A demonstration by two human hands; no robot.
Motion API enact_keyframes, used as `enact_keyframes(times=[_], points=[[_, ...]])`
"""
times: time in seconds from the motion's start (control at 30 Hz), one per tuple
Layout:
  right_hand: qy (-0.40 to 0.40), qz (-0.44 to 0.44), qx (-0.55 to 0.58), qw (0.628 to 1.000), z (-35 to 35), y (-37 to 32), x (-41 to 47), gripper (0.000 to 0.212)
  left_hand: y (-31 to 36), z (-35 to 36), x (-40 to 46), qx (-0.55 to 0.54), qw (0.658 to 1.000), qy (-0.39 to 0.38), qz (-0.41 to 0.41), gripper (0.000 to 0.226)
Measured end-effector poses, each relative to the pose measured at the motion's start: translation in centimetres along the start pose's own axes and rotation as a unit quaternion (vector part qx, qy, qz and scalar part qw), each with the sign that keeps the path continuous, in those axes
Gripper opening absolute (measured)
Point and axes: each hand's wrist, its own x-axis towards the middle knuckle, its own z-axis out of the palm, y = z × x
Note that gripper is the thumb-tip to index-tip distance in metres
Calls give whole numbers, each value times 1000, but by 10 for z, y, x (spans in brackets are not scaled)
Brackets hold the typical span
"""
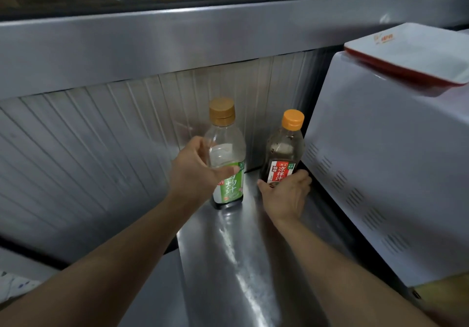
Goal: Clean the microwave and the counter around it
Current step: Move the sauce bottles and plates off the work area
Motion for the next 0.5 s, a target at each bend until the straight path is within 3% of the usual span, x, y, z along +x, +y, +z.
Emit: enact_keyframes(times=[0.5], points=[[6,-36,-1,999,-4,-1,30,60,4,31,18,-19,999,21,26,44]])
